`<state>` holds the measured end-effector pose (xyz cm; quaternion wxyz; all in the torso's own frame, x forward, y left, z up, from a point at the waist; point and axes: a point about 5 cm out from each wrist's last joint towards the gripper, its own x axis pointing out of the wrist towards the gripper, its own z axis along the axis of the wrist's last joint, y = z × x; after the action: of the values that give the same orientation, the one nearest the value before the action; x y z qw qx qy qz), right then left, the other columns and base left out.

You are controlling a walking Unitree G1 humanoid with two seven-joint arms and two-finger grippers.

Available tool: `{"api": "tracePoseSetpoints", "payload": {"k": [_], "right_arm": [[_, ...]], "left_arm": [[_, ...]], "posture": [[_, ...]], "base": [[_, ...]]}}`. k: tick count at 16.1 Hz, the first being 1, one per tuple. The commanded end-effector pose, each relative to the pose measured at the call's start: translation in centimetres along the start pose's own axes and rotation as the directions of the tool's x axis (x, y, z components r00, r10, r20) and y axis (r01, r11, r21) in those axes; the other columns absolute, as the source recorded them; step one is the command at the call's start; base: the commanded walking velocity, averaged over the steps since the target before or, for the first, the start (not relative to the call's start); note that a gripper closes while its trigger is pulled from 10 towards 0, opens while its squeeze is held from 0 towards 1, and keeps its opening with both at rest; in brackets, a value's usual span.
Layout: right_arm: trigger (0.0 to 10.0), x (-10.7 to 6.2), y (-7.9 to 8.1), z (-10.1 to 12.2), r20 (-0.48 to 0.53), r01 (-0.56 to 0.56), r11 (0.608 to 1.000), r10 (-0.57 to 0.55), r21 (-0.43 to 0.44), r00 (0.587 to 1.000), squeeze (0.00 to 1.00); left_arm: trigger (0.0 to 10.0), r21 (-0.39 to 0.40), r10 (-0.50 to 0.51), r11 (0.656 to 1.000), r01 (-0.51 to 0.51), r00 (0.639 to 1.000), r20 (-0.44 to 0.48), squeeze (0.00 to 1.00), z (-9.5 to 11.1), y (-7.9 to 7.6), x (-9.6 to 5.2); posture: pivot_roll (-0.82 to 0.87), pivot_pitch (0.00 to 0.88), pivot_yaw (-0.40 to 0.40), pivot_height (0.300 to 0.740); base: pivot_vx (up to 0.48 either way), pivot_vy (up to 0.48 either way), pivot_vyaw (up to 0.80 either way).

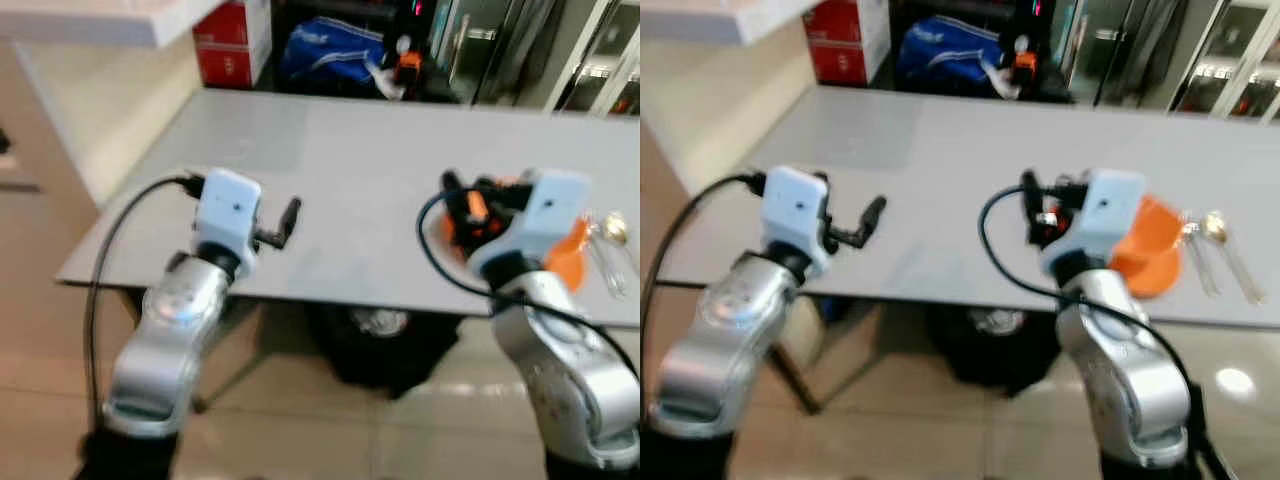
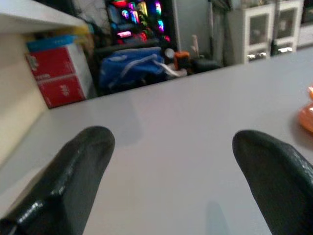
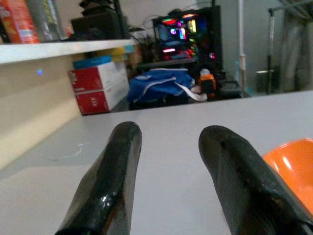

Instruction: Setting the table

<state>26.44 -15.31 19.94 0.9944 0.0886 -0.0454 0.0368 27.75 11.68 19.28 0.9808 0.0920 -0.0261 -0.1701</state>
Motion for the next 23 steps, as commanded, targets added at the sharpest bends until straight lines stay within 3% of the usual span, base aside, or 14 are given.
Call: {"api": "tracePoseSetpoints", "payload": {"k": [1, 3, 4, 5, 6, 11, 23], "right_arm": [[10.0, 0.2, 0.5, -0.5, -0.012, -0.027, 1.000, 0.027, -0.009, 1.000, 1.00], [10.0, 0.3, 1.0, -1.6, -0.033, -0.049, 0.999, 0.048, -0.023, 0.998, 1.00], [10.0, 0.3, 1.3, -2.2, -0.052, -0.075, 0.996, 0.073, -0.043, 0.996, 1.00], [10.0, 0.4, 1.5, -2.6, -0.065, -0.084, 0.996, 0.082, -0.028, 0.994, 0.61], [10.0, 0.5, 1.3, -3.1, -0.082, -0.075, 0.997, 0.073, -0.014, 0.994, 0.00], [10.0, 0.6, 1.1, -4.1, -0.108, -0.059, 0.998, 0.055, -0.029, 0.993, 0.00], [10.0, 1.5, 1.2, -3.5, -0.067, -0.057, 0.994, 0.050, -0.098, 0.996, 0.00]], "left_arm": [[10.0, 0.013, 0.029, 0.999, -0.029, 1.000, -0.004, 1.00, 0.2, 0.6, -0.1], [10.0, 0.042, 0.058, 0.997, -0.058, 0.998, -0.002, 1.00, 0.1, 1.0, 0.1], [10.0, 0.050, 0.055, 0.997, -0.055, 0.998, -0.008, 0.59, 0.0, 1.1, 0.1], [10.0, 0.049, 0.057, 0.997, -0.057, 0.998, -0.011, 0.00, 0.0, 1.2, 0.1], [10.0, 0.051, 0.061, 0.997, -0.060, 0.998, -0.013, 0.00, -0.1, 1.1, 0.1], [10.0, 0.064, 0.091, 0.994, -0.092, 0.996, 0.005, 0.00, 0.0, 1.4, 0.1], [10.0, 0.073, 0.158, 0.984, -0.161, 0.986, 0.051, 0.00, 0.8, 2.4, 0.4]], "posture": [[0.07, 0.010, -0.024, 0.740], [0.07, 0.006, -0.028, 0.740], [0.06, 0.002, -0.029, 0.740], [0.06, 0.001, -0.029, 0.740], [0.06, 0.001, -0.030, 0.740], [0.06, 0.000, -0.029, 0.740], [0.07, 0.007, -0.034, 0.740]], "base": [[0.000, 0.480, 0.00], [0.000, 0.480, 0.00], [0.000, 0.480, 0.00], [0.000, 0.480, -0.55], [0.000, 0.480, -0.80], [0.000, 0.480, -0.80], [0.000, 0.480, -0.79]]}}
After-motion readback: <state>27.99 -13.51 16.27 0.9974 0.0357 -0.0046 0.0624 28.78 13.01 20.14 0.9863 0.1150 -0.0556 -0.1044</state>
